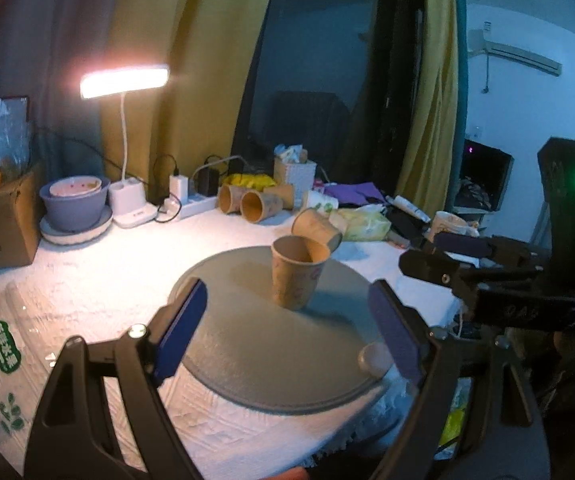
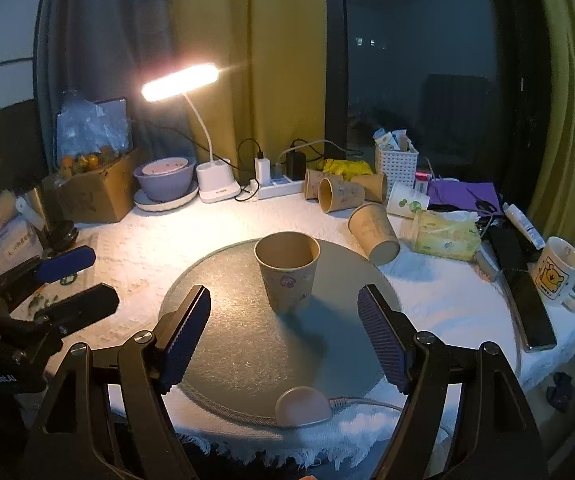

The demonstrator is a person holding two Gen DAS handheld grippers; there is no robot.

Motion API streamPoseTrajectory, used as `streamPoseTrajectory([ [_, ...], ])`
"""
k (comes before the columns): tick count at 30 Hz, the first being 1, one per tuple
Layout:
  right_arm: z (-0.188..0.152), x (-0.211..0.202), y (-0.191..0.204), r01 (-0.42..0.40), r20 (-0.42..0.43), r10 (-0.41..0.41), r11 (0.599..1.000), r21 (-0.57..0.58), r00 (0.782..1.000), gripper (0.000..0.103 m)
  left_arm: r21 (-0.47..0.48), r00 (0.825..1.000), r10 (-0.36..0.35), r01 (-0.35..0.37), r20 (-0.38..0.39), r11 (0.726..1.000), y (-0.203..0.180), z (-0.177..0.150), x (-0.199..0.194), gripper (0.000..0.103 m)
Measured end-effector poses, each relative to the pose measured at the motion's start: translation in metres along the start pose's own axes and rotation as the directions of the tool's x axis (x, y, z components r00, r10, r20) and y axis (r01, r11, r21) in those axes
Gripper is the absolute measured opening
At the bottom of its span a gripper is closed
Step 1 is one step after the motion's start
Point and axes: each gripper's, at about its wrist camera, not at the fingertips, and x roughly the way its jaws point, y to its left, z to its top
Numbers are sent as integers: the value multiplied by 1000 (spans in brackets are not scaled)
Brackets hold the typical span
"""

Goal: Flip cup upright

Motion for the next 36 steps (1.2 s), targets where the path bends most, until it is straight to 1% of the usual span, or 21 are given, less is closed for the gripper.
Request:
streamPoseTrajectory([
  [7, 6, -27, 1, 7, 44, -6, 1000, -10, 999, 79, 22, 999, -3, 2, 50, 1000, -7, 10, -17, 84],
  [12, 10, -43, 3, 17, 75, -15, 1000, -20, 997, 79, 30, 998, -2, 0, 70, 1000, -11, 17, -25, 85],
  [18, 15, -59, 4, 24, 106, -21, 999, -27, 994, 79, 79, 992, 39, -48, 120, 996, -20, 24, -38, 85],
  [21, 17, -66, 6, 27, 120, -23, 999, -31, 993, 79, 95, 988, 48, -62, 147, 994, -23, 27, -47, 85],
  [28, 20, -84, 7, 35, 150, -30, 999, -29, 988, 79, 112, 977, 82, -106, 198, 988, -27, 33, -61, 86],
  [32, 20, -88, 6, 37, 155, -34, 999, -19, 987, 79, 120, 977, 77, -102, 198, 987, -29, 35, -66, 86],
  [36, 19, -86, 6, 36, 145, -34, 999, -6, 989, 79, 126, 972, 79, -109, 223, 986, -29, 34, -73, 86],
])
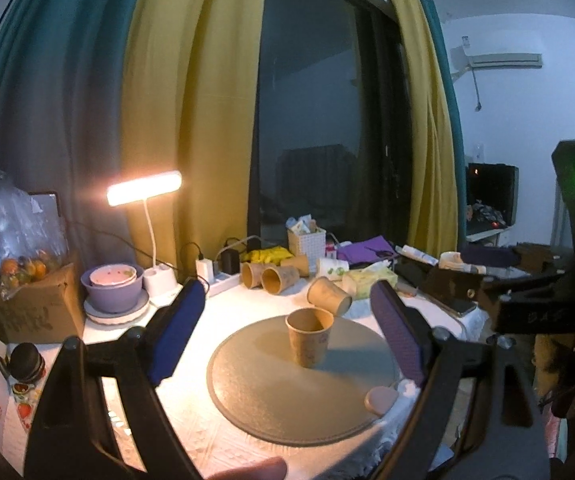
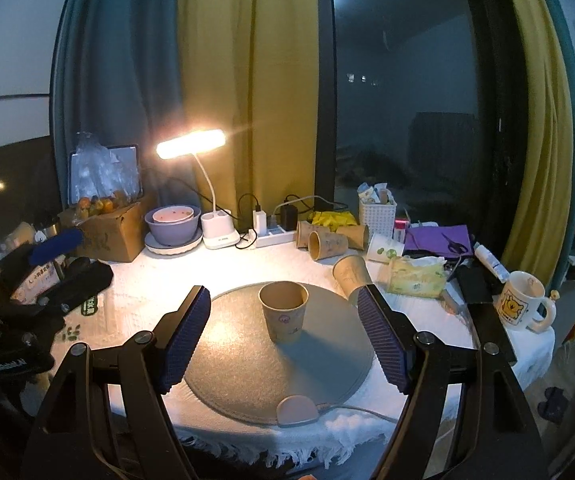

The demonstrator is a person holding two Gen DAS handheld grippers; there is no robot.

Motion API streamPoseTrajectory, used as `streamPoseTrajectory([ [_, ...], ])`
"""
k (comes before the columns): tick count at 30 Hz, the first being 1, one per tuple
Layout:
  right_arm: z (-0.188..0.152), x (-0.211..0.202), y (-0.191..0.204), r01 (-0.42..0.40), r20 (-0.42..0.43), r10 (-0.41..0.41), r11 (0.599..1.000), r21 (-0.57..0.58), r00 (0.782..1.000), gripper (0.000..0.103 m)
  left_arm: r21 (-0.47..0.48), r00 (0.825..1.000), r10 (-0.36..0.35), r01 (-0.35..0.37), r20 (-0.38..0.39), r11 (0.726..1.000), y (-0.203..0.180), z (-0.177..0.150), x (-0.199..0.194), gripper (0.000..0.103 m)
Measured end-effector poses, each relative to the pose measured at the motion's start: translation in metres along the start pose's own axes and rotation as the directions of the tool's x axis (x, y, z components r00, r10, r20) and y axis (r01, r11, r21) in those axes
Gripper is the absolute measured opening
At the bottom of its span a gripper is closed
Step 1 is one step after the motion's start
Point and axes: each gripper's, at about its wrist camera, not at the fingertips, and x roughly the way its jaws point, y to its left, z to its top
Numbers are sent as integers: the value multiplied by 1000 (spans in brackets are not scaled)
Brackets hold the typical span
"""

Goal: Flip cup upright

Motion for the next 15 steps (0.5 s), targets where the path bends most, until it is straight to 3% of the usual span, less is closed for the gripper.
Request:
streamPoseTrajectory([
  [15, -1, 7, 8, 14, -16, -14, 1000, -13, 1000, 79, -43, 1000, -11, 10, -21, 999, 10, -4, 3, 86],
])
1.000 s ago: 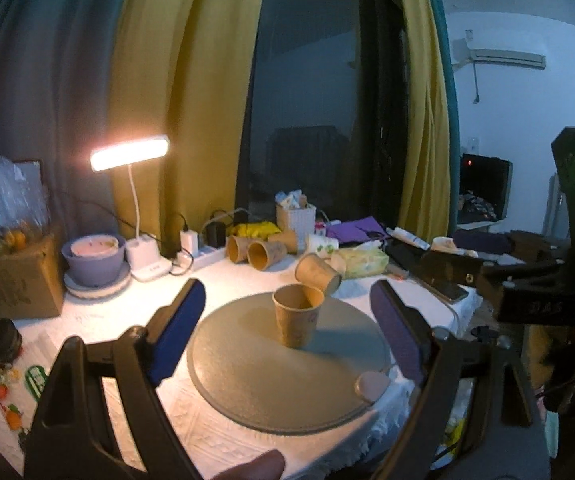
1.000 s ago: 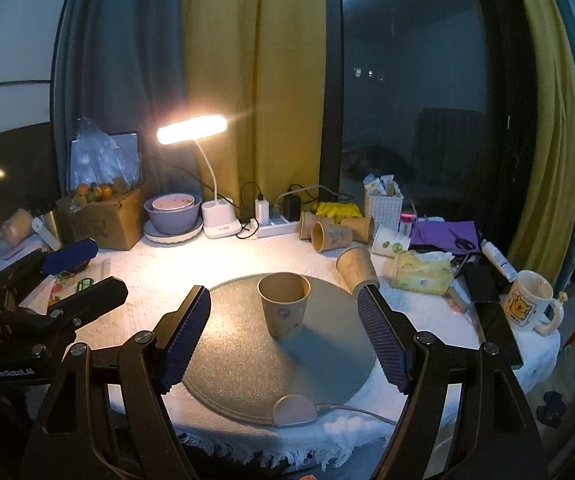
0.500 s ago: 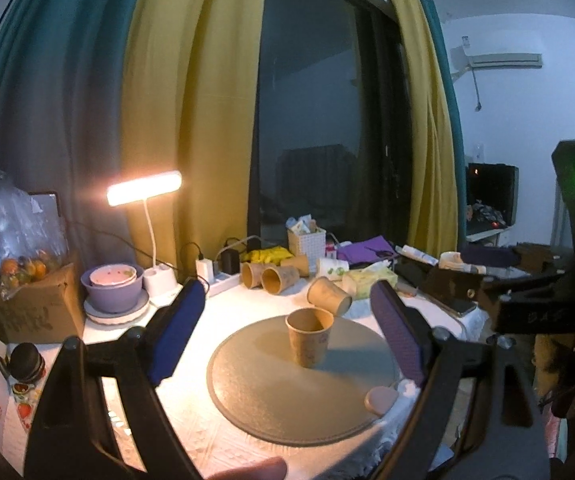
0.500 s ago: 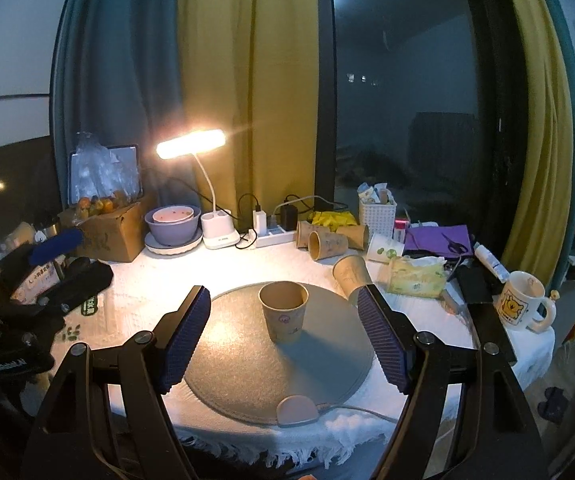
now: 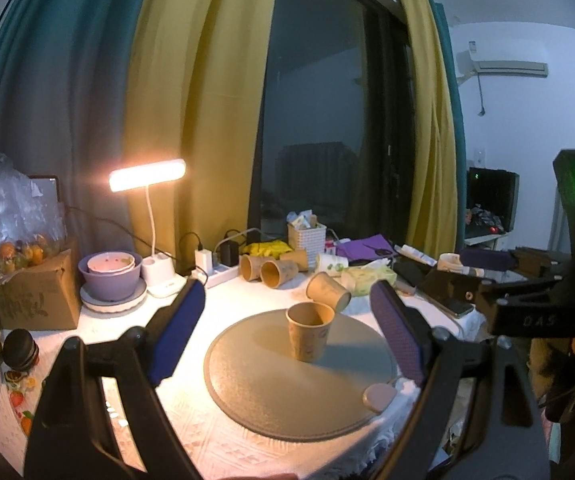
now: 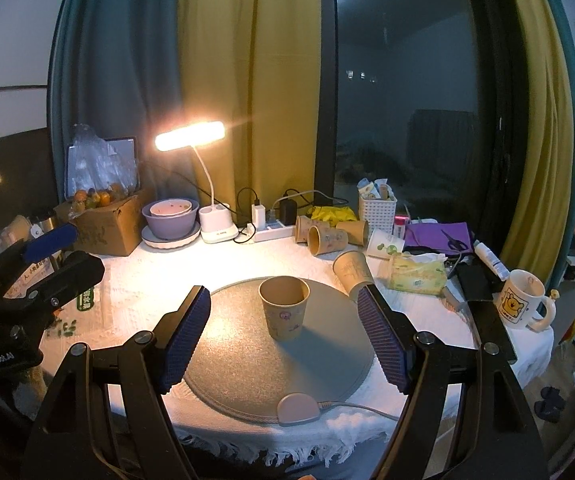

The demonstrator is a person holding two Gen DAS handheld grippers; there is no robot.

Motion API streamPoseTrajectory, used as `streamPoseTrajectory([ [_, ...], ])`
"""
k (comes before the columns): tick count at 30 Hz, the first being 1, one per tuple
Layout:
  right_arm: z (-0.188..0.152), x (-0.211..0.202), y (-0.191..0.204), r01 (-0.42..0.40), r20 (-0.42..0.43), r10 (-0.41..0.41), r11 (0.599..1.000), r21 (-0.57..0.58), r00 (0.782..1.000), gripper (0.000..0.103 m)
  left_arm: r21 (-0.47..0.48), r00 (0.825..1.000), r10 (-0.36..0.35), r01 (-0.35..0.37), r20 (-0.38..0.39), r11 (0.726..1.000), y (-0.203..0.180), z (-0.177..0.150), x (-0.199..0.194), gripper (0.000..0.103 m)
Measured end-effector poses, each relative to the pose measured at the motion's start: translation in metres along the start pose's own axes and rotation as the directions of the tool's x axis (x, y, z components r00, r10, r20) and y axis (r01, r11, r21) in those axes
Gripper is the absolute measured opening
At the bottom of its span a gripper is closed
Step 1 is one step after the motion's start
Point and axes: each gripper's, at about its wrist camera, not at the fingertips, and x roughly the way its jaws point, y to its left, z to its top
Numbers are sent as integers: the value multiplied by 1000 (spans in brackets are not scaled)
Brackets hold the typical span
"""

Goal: Flip cup upright

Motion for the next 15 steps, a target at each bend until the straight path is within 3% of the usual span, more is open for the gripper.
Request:
streamPoseTrajectory([
  [15, 0, 0, 1, 0, -1, 0, 1000, 1, 1000, 79, -1, 1000, -1, 1, -1, 1000, 0, -1, -1, 86],
])
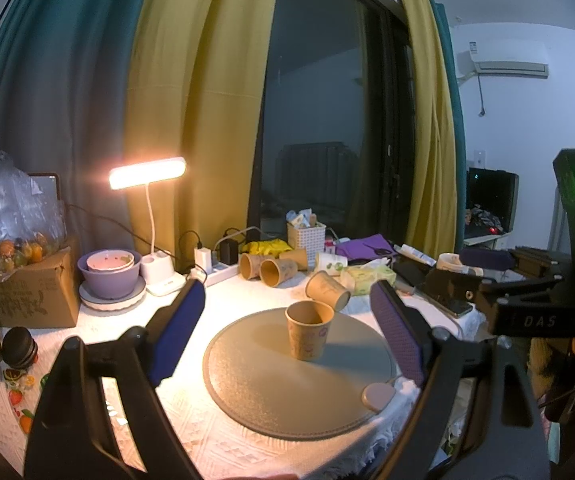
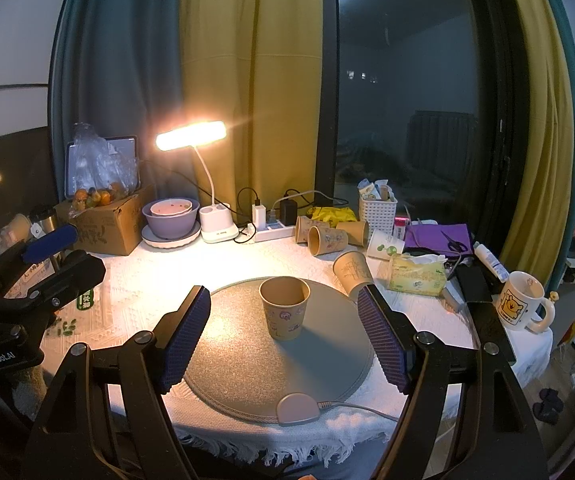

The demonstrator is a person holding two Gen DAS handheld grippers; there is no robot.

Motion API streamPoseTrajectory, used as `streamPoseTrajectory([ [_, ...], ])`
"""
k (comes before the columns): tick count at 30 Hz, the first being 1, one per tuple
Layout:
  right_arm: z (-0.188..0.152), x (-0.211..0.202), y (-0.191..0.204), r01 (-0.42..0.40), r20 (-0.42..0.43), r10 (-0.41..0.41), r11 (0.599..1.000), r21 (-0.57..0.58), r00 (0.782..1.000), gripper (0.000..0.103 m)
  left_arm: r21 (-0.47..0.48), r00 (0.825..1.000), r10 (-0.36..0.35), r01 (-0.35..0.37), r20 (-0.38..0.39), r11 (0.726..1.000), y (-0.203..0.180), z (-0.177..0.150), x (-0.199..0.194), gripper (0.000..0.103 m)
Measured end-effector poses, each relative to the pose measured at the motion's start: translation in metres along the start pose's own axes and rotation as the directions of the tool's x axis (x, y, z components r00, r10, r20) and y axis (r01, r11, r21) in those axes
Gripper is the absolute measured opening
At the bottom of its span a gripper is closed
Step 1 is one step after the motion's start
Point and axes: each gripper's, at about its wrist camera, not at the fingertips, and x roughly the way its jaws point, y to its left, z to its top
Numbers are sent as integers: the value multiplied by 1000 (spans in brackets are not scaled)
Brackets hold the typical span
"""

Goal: Flip cup upright

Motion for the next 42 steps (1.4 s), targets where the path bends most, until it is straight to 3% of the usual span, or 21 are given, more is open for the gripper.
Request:
streamPoseTrajectory([
  [42, 0, 1, 1, 1, -2, -1, 1000, -1, 1000, 79, -3, 1000, -3, 3, -3, 1000, -2, -2, -1, 86],
])
